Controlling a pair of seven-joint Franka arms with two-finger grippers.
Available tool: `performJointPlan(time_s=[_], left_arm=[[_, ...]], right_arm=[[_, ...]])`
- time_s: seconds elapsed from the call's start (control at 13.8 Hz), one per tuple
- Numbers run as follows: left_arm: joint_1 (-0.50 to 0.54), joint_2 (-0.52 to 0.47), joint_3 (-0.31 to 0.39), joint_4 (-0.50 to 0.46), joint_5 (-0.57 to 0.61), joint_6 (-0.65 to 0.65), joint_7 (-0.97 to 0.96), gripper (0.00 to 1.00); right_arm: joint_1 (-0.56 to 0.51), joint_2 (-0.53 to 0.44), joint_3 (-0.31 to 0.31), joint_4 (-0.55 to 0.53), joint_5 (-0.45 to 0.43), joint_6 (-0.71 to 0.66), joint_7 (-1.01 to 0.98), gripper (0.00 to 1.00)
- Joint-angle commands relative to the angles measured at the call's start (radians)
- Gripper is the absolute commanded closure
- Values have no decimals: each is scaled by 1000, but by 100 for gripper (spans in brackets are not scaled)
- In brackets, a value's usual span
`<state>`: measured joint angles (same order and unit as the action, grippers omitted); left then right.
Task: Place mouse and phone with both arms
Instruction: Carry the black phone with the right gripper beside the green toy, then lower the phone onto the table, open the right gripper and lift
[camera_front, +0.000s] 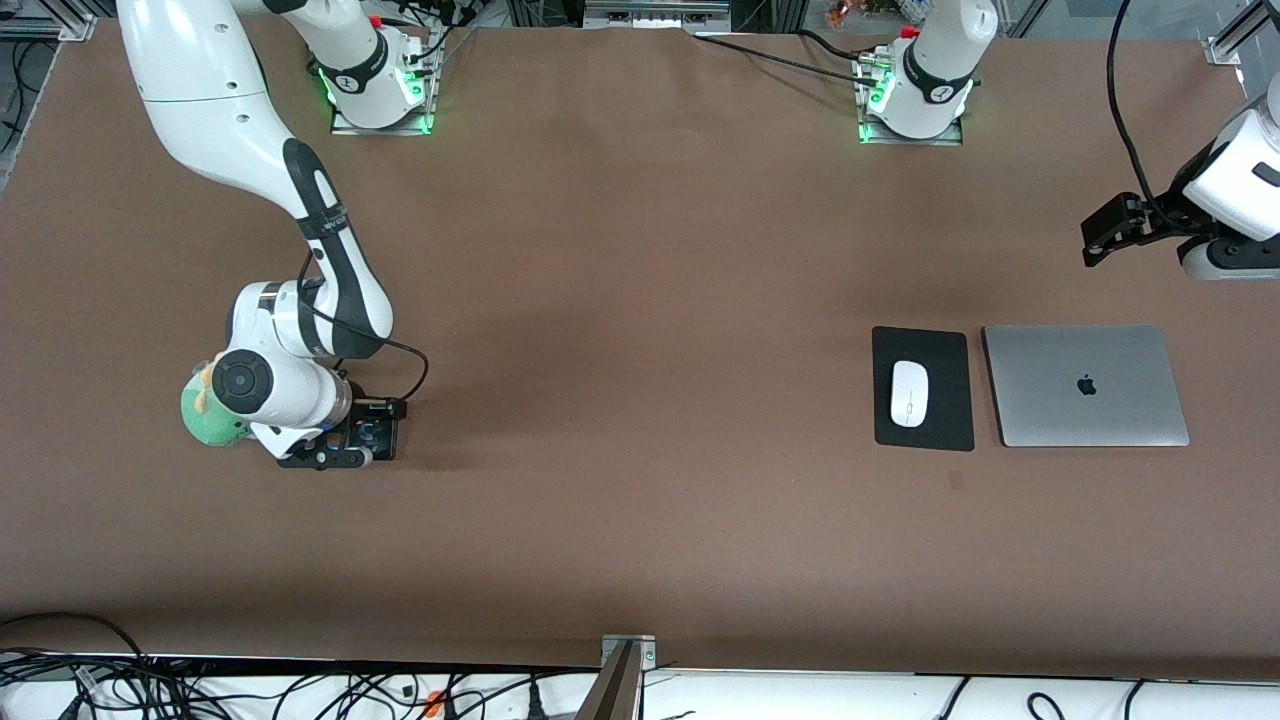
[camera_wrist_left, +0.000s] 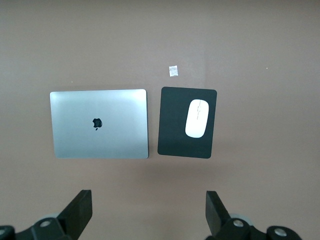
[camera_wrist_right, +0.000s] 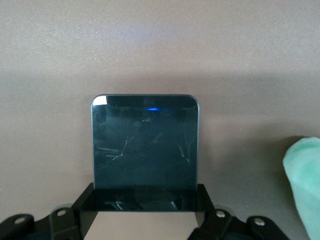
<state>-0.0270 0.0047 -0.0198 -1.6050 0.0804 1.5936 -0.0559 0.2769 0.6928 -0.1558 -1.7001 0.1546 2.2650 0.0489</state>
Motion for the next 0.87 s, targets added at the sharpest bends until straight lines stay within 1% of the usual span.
performJointPlan(time_s=[0.0, 0.22, 0.44, 0.58, 0.8], left_arm=[[-14, 18, 12, 39, 22, -29, 7, 0], [-13, 15, 5, 40, 21, -40, 5, 0], [-13, 12, 0, 39, 22, -41, 1, 0], [-14, 11, -2, 40, 22, -43, 7, 0], [-14, 12, -5, 42, 22, -41, 7, 0]], right_arm=[[-13, -91, 21, -40, 29, -18, -1, 1], [-8, -169, 22, -33, 29, -54, -3, 0], [-8, -300, 19, -23, 28, -146, -4, 0], [-8, -396, 16, -4, 14, -253, -4, 0], [-10, -527, 4, 34, -10, -456, -12, 0]])
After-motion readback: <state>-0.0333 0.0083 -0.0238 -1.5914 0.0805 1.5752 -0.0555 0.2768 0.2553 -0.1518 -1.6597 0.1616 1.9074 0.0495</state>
